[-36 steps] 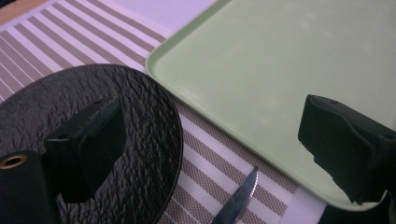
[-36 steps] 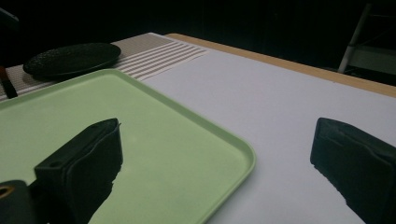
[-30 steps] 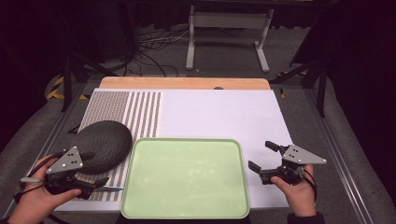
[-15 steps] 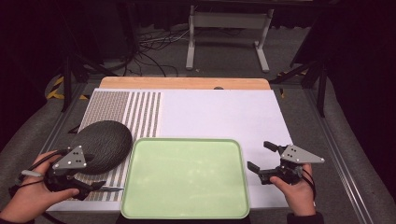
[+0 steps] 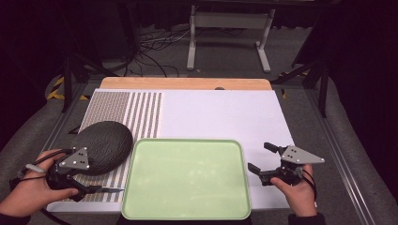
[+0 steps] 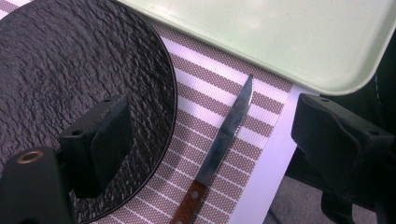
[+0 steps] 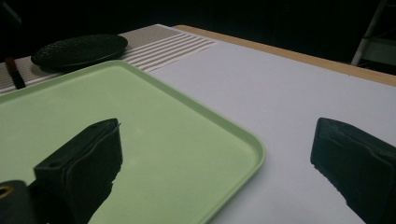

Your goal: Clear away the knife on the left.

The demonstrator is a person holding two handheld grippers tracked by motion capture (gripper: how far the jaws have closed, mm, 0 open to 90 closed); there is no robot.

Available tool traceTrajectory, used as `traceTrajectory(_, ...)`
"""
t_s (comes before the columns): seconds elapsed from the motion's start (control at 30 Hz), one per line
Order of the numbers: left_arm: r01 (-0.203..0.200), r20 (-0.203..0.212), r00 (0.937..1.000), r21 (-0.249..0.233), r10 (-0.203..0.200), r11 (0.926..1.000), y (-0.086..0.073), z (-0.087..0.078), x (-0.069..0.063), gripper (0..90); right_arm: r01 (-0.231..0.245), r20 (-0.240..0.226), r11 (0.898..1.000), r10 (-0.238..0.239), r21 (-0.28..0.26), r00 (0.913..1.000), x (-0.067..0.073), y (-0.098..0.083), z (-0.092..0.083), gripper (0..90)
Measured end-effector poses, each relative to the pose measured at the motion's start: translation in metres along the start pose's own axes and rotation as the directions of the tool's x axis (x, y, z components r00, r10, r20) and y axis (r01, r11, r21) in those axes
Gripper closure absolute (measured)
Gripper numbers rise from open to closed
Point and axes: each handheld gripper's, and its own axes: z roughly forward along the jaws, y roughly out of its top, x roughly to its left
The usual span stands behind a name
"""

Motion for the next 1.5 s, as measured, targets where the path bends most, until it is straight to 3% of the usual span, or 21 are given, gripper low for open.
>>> traceTrajectory(0.2, -0.019, -0.021, 0.9996, 0.051, 0.020, 0.9985, 0.000, 0.000, 0.002, 10.6, 0.003, -0.002, 1.000, -0.003, 0.004, 1.0000, 0.000, 0.000, 0.001, 2.9)
traceTrajectory(0.4, -0.050, -0.002, 0.9987, 0.094, 0.050, 0.9943, 0.001, 0.002, 0.002, 11.3, 0.006, -0.007, 1.000, -0.006, 0.005, 1.0000, 0.001, 0.000, 0.001, 2.9)
traceTrajectory(0.57, -0.086, 0.022, 0.9962, 0.143, 0.084, 0.9859, 0.000, 0.007, 0.002, 12.2, 0.007, -0.010, 1.000, -0.007, 0.009, 0.9999, 0.001, 0.000, 0.002, 2.8)
traceTrajectory(0.73, -0.109, 0.025, 0.9940, 0.165, 0.106, 0.9802, -0.001, 0.010, 0.004, 13.2, 0.007, -0.012, 1.000, -0.007, 0.009, 0.9999, 0.001, 0.000, 0.002, 2.8)
traceTrajectory(0.8, -0.123, 0.044, 0.9921, 0.175, 0.117, 0.9769, -0.002, 0.013, 0.005, 15.0, 0.008, -0.014, 1.000, -0.008, 0.010, 0.9999, 0.001, -0.001, 0.002, 2.7)
traceTrajectory(1.07, -0.137, 0.057, 0.9901, 0.200, 0.128, 0.9701, -0.009, 0.020, 0.009, 16.7, 0.016, -0.028, 0.999, -0.015, 0.028, 0.9995, 0.002, -0.001, 0.004, 2.6)
traceTrajectory(1.17, -0.163, 0.083, 0.9855, 0.228, 0.148, 0.9598, -0.012, 0.024, 0.009, 19.2, 0.019, -0.032, 0.999, -0.018, 0.030, 0.9993, 0.003, -0.001, 0.005, 2.6)
traceTrajectory(1.27, -0.163, 0.104, 0.9845, 0.252, 0.141, 0.9537, -0.014, 0.027, 0.011, 21.7, 0.022, -0.029, 0.999, -0.021, 0.030, 0.9993, 0.003, -0.001, 0.005, 2.6)
traceTrajectory(1.33, -0.167, 0.116, 0.9835, 0.288, 0.139, 0.9431, -0.015, 0.032, 0.013, 21.9, 0.024, -0.028, 0.999, -0.023, 0.022, 0.9993, 0.003, -0.001, 0.005, 2.6)
traceTrajectory(1.5, -0.181, 0.144, 0.9794, 0.312, 0.142, 0.9329, -0.018, 0.037, 0.016, 25.9, 0.031, -0.031, 0.999, -0.031, 0.020, 0.9991, 0.004, 0.000, 0.005, 3.1)
